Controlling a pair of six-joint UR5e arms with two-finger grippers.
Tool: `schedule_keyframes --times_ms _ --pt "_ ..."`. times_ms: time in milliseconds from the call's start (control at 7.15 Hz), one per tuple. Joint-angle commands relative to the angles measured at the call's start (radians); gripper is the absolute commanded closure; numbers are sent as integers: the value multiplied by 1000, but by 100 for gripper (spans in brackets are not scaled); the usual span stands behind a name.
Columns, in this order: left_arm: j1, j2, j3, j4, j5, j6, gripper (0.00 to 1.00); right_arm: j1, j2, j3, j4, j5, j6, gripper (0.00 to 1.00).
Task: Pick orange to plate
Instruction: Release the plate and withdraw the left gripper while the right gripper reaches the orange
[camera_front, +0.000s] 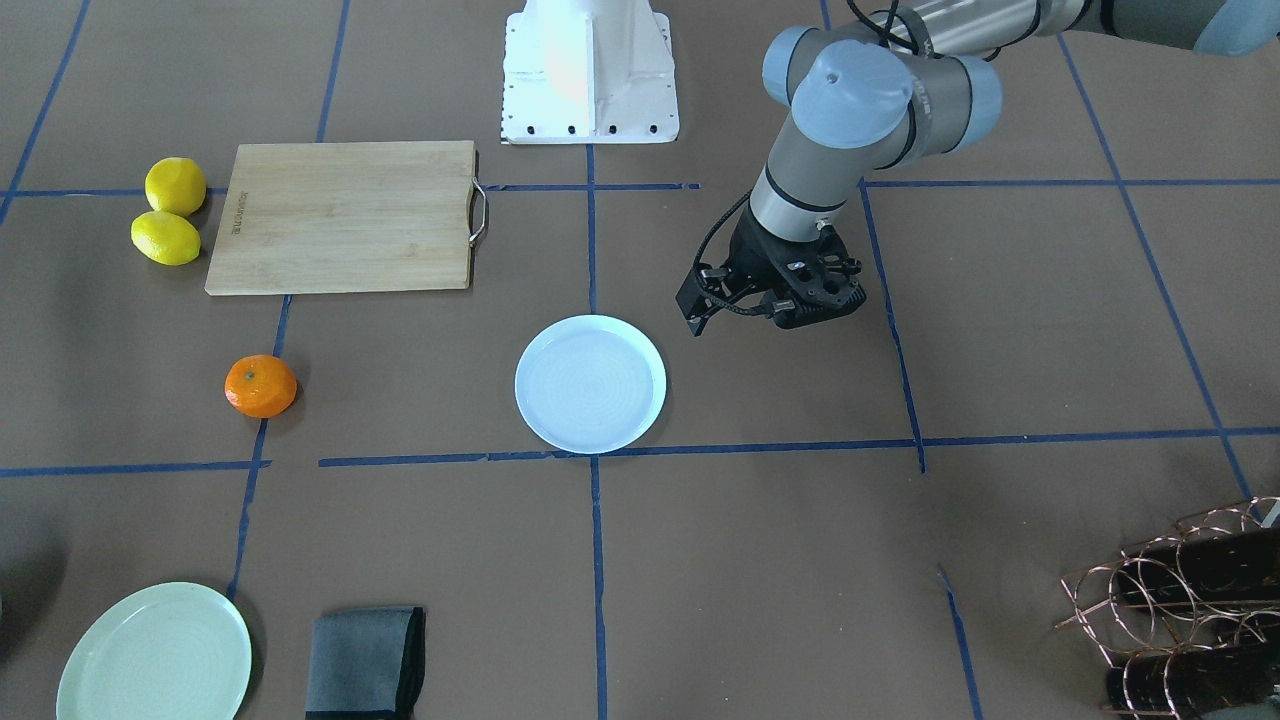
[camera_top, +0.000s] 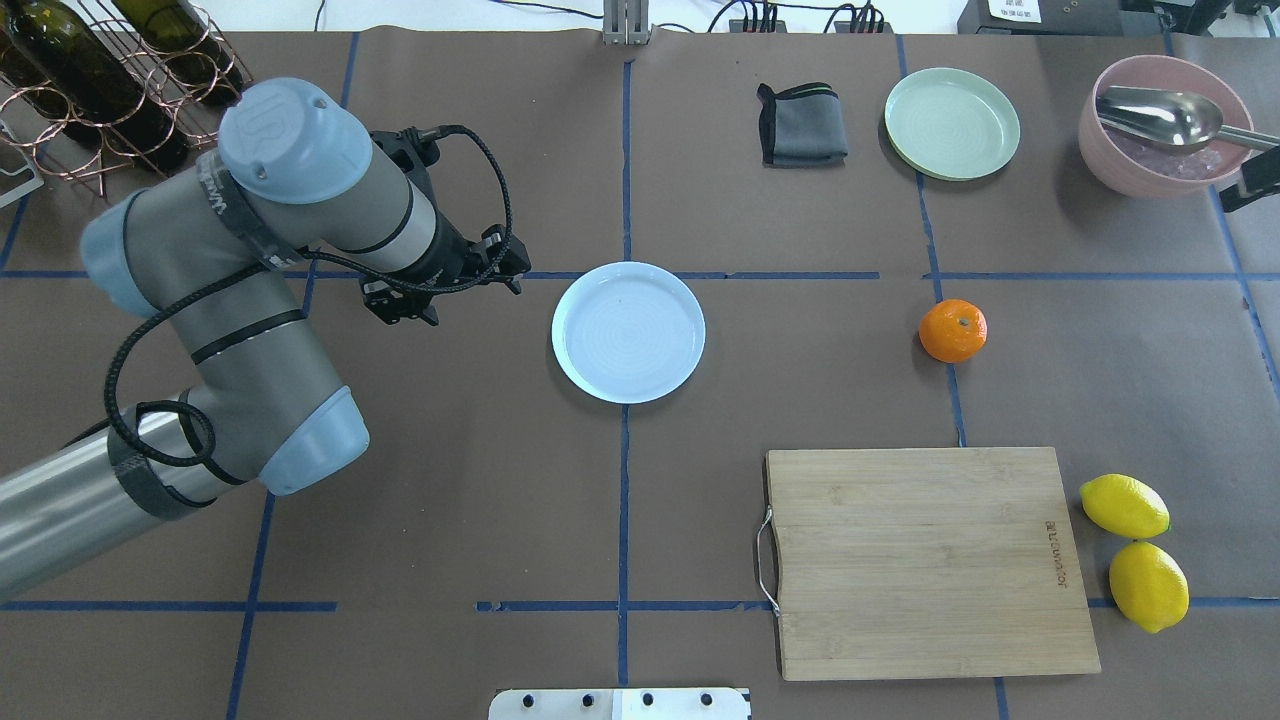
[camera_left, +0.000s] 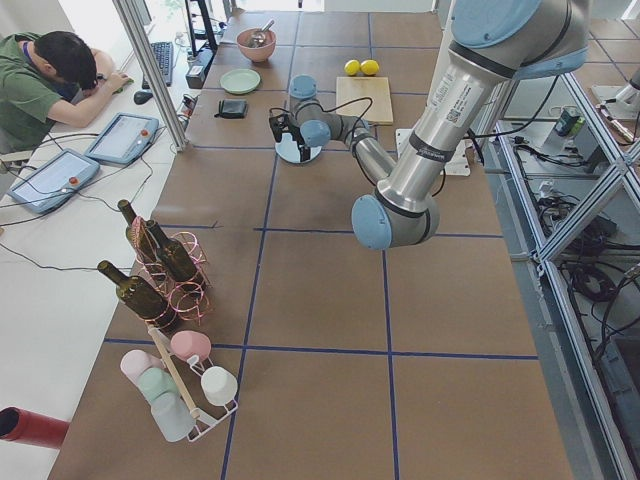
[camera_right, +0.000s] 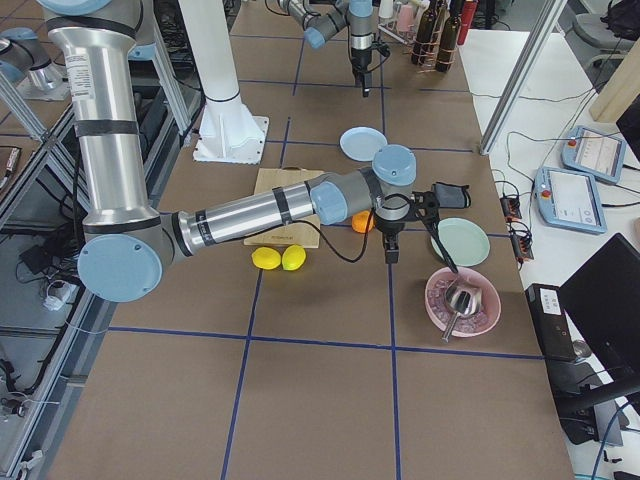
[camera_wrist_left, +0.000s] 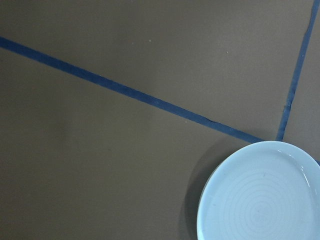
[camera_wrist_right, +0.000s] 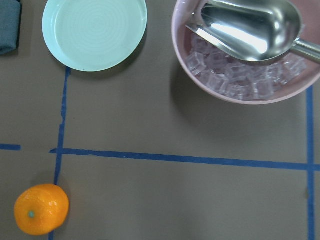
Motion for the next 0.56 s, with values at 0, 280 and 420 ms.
schedule_keyframes --times_ms 0,280,420 --pt "-56 29 -108 158 -1 123 0 -229 1 -2 209 -166 309 0" --pt "-133 48 -172 230 -1 188 0 -382 7 -11 257 -253 413 0" --pt "-174 68 -210 242 -2 232 0 -430 22 -13 256 -294 424 0"
